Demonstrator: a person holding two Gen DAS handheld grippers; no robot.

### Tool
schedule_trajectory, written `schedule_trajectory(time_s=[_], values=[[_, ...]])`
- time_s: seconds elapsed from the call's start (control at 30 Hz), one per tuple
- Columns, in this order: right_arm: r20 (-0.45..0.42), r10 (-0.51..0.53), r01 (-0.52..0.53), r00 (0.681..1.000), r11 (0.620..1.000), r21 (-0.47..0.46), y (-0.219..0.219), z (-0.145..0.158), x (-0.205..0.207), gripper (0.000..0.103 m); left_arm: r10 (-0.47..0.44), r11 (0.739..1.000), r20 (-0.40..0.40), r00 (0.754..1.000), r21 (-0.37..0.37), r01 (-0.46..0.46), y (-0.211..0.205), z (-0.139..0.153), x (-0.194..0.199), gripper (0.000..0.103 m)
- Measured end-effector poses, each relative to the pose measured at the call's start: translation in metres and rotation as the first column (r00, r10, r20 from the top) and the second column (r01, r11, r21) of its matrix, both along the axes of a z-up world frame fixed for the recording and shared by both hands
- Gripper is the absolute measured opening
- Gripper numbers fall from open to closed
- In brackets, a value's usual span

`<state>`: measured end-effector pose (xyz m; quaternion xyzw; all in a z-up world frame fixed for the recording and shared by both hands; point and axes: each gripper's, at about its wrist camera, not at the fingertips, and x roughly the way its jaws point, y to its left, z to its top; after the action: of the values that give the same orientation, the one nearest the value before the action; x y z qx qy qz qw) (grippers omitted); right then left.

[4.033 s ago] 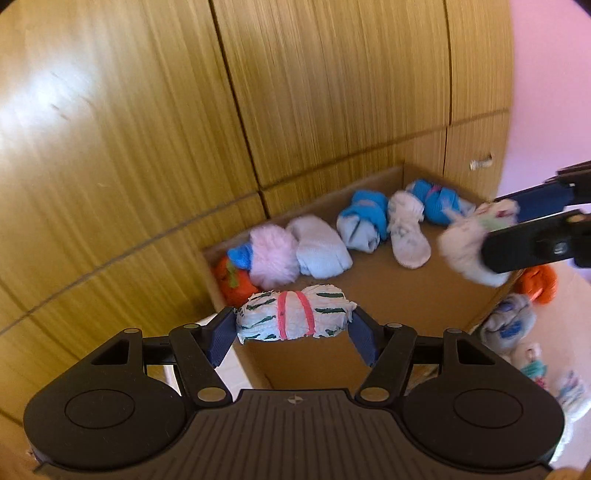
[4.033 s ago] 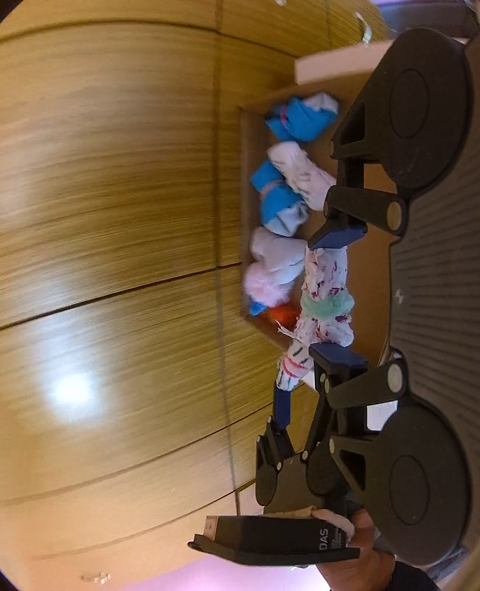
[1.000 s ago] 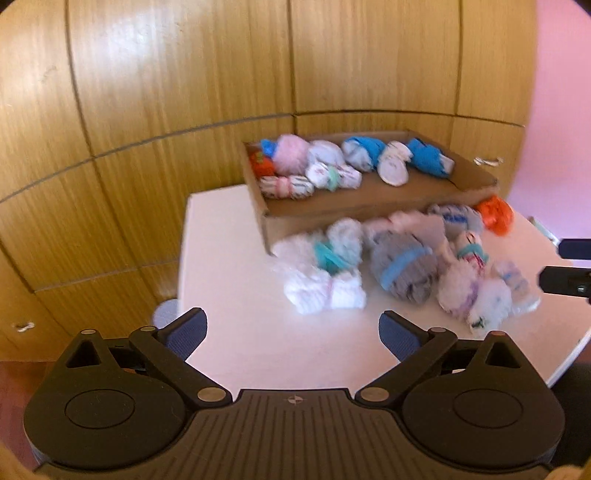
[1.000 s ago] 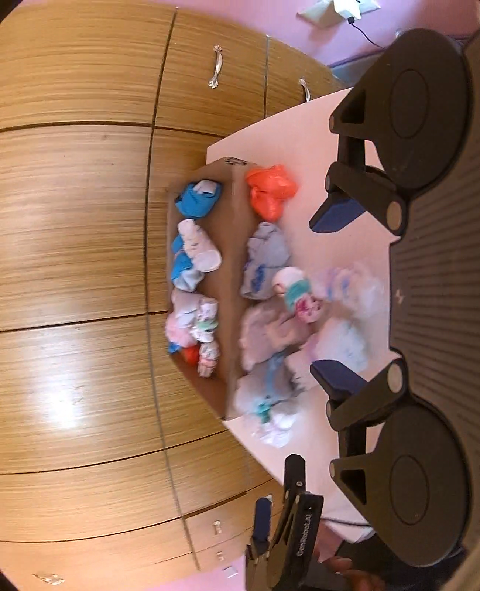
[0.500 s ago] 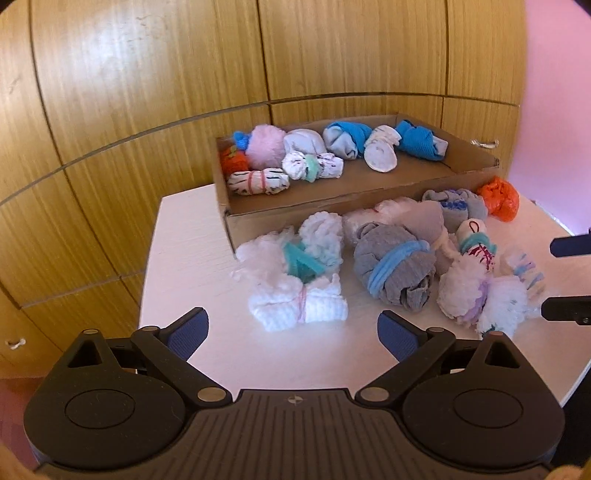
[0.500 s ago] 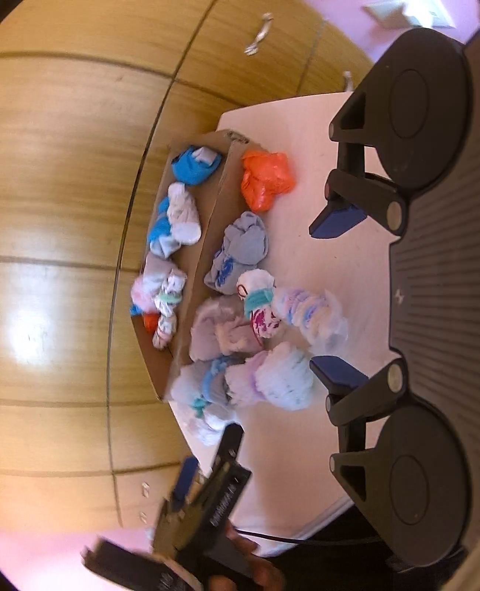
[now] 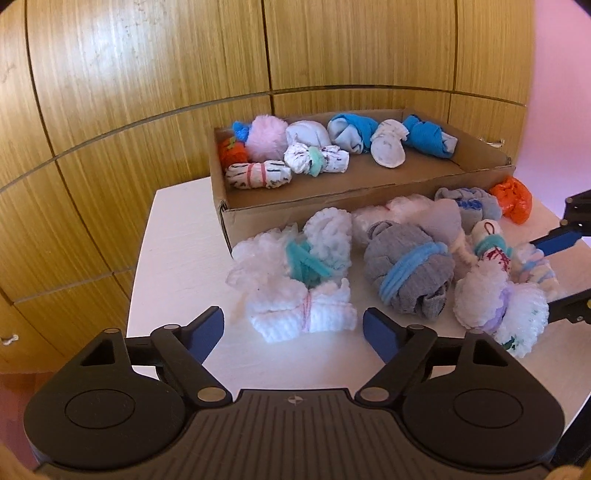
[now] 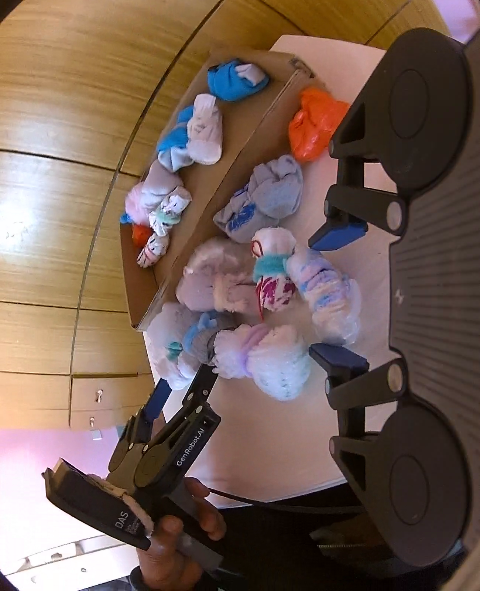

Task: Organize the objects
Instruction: 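Grasp the pink-tied fluffy white sock with left tool while right tool grasps lavender striped roll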

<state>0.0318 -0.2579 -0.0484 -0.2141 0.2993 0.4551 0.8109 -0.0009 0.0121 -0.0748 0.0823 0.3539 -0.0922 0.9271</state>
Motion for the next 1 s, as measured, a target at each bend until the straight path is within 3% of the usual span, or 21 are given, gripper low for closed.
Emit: schedule_trajectory(time_s=[0.17,0.27,0.63,1.0], values=[[0.007,-0.016,0.016,1.000,1.000,0.016,-0.005,0.000,-0.006,0.048,0.012,0.999,-0.005,1.000,-0.033,-0.013,0.002,0.002,-0.001,0.064],[0.000,-0.043,0.043,0.999,0.999,0.032,-0.010,0.001,-0.011,0.048,0.009,0.999,-0.004,1.000,-0.033,-0.009,0.002,0.002,-0.004,0.059],[-0.009,-0.151,0.151,0.989,0.986,0.071,-0.029,0.018,-0.020,0.048,-0.007,0.999,-0.009,1.000,-0.037,0.007,0.008,0.011,-0.021,0.058],[0.036,-0.187,0.184,0.982,0.980,0.073,-0.031,0.045,-0.018,0.048,-0.026,0.999,0.011,1.000,-0.033,0.027,0.016,0.036,-0.033,0.057]])
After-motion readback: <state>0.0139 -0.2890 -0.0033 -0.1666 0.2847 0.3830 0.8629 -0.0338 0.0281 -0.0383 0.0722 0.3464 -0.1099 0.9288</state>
